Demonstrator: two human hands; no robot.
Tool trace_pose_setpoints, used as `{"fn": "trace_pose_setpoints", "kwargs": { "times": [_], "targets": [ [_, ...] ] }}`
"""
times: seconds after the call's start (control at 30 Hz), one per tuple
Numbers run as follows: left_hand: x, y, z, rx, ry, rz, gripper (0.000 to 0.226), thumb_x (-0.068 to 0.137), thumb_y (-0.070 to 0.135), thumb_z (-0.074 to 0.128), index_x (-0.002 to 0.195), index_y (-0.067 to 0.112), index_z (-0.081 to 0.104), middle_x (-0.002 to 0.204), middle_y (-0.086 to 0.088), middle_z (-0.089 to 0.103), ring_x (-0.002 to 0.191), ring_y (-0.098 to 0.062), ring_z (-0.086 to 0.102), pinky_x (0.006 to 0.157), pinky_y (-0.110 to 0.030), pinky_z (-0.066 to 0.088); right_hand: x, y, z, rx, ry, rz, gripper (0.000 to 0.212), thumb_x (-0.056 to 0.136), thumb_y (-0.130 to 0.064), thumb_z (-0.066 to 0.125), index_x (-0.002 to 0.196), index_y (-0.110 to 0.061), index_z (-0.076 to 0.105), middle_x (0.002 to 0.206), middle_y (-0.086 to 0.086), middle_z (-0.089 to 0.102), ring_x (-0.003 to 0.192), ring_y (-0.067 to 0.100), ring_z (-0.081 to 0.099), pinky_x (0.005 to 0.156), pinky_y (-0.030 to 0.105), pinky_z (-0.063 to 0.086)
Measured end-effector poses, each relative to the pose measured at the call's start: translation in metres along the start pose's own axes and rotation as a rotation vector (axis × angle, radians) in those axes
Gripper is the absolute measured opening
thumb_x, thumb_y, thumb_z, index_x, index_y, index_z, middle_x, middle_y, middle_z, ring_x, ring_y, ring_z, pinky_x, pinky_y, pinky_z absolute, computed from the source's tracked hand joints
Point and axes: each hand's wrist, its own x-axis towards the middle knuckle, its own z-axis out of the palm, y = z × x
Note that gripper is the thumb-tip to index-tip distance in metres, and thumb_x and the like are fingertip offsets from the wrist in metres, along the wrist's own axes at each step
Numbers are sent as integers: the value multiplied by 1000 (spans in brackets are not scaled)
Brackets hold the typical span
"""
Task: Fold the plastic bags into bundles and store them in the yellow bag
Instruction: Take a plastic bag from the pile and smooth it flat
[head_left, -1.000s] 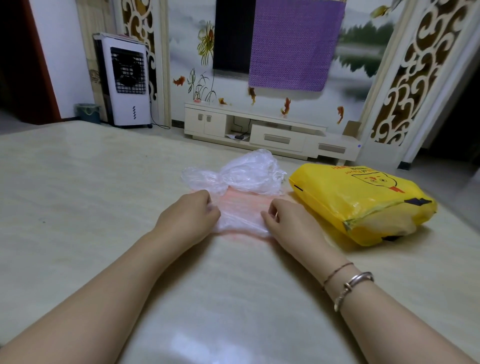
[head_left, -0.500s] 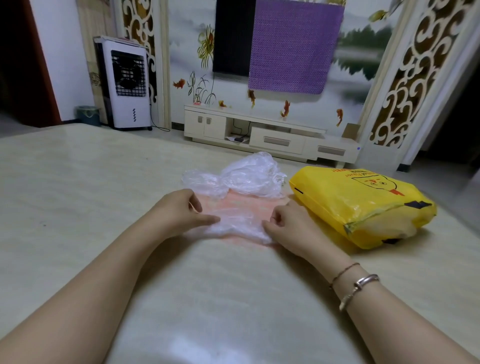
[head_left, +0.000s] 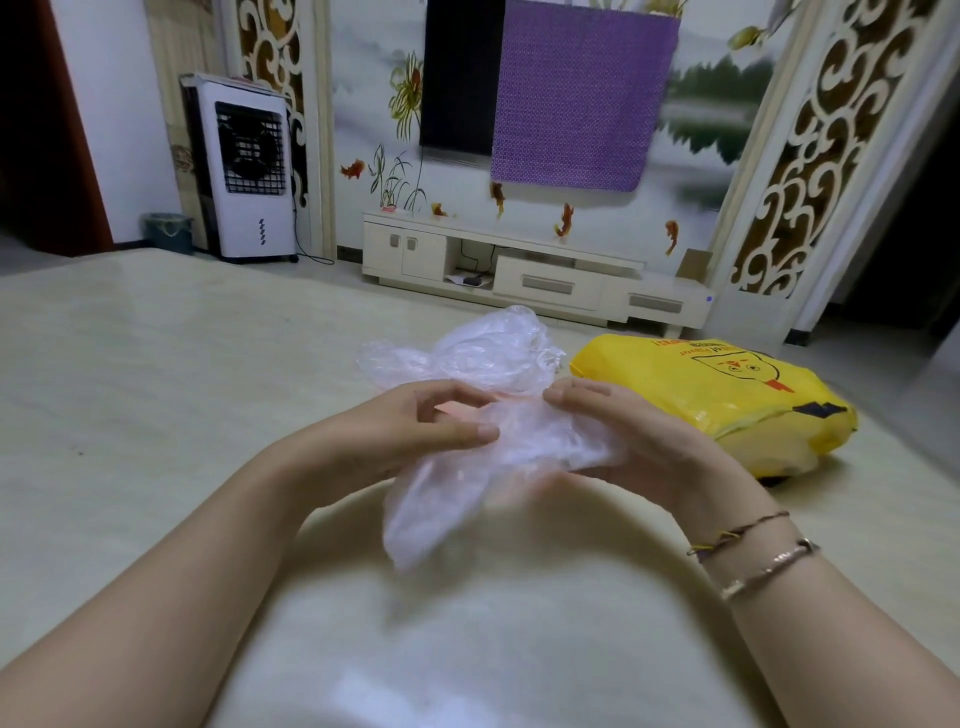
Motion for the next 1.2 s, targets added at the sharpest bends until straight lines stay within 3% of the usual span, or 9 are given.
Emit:
{"fn": "trace_pose_setpoints", "kwargs": {
  "times": [0.07, 0.13, 0.23, 0.33, 0.47, 0.7, 0.87, 1.03, 1.2],
  "targets": [
    [0, 2, 2, -34, 86, 6, 31, 81, 17, 76, 111, 18, 67, 81, -6, 67, 68, -13, 64, 60, -18, 48, 7, 3, -2, 163, 154, -13, 52, 76, -34, 76, 116, -4, 62, 107, 13, 56, 77, 19, 60, 65, 31, 52],
    [3, 2, 3, -88, 251, -8, 26, 85, 10, 71, 110, 14, 66, 82, -10, 66, 70, -19, 63, 63, -23, 49, 14, 6, 1, 202, 341, -167, 37, 84, -26, 73, 112, -7, 57, 109, 8, 53, 72, 17, 56, 59, 28, 53],
    [9, -1, 3, -148, 501, -50, 26, 86, 8, 69, 111, 12, 64, 88, -16, 65, 73, -26, 64, 68, -34, 53, 18, 16, 6, -458, 581, -513, 33, 87, -16, 66, 113, -20, 48, 118, -4, 52, 108, 13, 51, 89, 28, 47],
    [12, -5, 2, -233, 592, -83, 30, 90, 7, 63, 118, 14, 56, 99, -13, 63, 65, -16, 61, 45, -21, 49, 16, 29, 16, -1040, 398, -804, 57, 77, -26, 67, 128, -22, 42, 133, -6, 42, 130, 10, 36, 108, 29, 30],
    [11, -9, 6, -246, 543, -126, 39, 91, -1, 55, 126, 13, 45, 102, -12, 59, 61, -15, 59, 41, -19, 47, 20, 39, 40, -1275, 215, -866, 53, 71, -28, 74, 117, -26, 50, 130, -4, 46, 122, 20, 43, 99, 32, 36],
    [9, -18, -4, 345, 651, 21, 44, 79, 6, 67, 118, 18, 50, 103, 2, 56, 80, -15, 55, 68, -28, 48, 17, 38, 37, -1229, 37, -760, 20, 71, -15, 52, 88, -18, 62, 86, -4, 62, 83, 21, 52, 73, 39, 44],
    [3, -8, 0, 151, 386, 54, 24, 84, -9, 54, 90, 12, 63, 80, -2, 73, 70, -7, 61, 63, -17, 45, 11, 35, 44, -972, 1, -606, 18, 70, -14, 54, 82, -15, 68, 80, -5, 63, 80, 13, 54, 70, 31, 45],
    [11, -18, 2, 321, 376, -117, 16, 97, 17, 49, 94, 15, 64, 83, 0, 62, 68, -13, 55, 64, -25, 44, 21, 39, 42, -816, 80, -487, 10, 79, -24, 66, 80, -14, 69, 72, 2, 63, 66, 0, 48, 58, 14, 34],
    [18, -19, 0, 317, 409, -149, 43, 91, 56, 49, 102, 16, 60, 96, -3, 64, 86, -20, 60, 81, -34, 48, 44, 41, 47, -590, 327, -422, 19, 80, -18, 75, 81, -11, 57, 71, 6, 64, 63, 13, 57, 58, 28, 46]
  ]
}}
